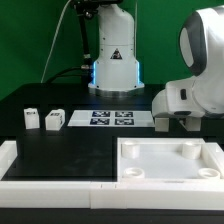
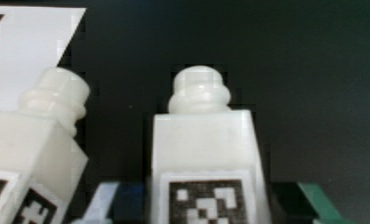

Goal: Assemble one leg

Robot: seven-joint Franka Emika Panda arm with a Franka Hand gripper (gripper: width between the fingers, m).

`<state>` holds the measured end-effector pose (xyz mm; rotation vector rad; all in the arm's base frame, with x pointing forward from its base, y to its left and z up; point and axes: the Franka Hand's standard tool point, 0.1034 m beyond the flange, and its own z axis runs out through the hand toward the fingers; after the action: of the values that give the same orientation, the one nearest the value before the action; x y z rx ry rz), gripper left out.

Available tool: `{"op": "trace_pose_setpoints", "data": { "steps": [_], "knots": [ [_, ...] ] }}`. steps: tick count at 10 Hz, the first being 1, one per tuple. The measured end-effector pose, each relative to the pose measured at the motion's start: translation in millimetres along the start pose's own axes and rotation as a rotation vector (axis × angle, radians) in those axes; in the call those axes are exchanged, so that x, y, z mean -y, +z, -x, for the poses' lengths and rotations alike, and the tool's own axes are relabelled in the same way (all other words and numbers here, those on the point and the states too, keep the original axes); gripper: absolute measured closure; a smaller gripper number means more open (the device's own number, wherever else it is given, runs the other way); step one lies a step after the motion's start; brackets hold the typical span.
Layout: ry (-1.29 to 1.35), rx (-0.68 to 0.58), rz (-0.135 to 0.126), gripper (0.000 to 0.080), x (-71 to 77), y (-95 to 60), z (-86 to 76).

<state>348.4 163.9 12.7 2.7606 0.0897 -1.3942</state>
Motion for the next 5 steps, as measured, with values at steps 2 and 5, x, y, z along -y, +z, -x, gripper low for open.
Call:
{"op": "trace_pose_setpoints", "data": {
  "steps": [2, 5],
  "knots": [
    [-0.005, 0.012, 0.022, 0.0512, -4.7, -39.9, 28.8],
    [0.033, -0.061, 0.017, 0.0511, -10.5, -88.7, 58.7]
  ]
}}
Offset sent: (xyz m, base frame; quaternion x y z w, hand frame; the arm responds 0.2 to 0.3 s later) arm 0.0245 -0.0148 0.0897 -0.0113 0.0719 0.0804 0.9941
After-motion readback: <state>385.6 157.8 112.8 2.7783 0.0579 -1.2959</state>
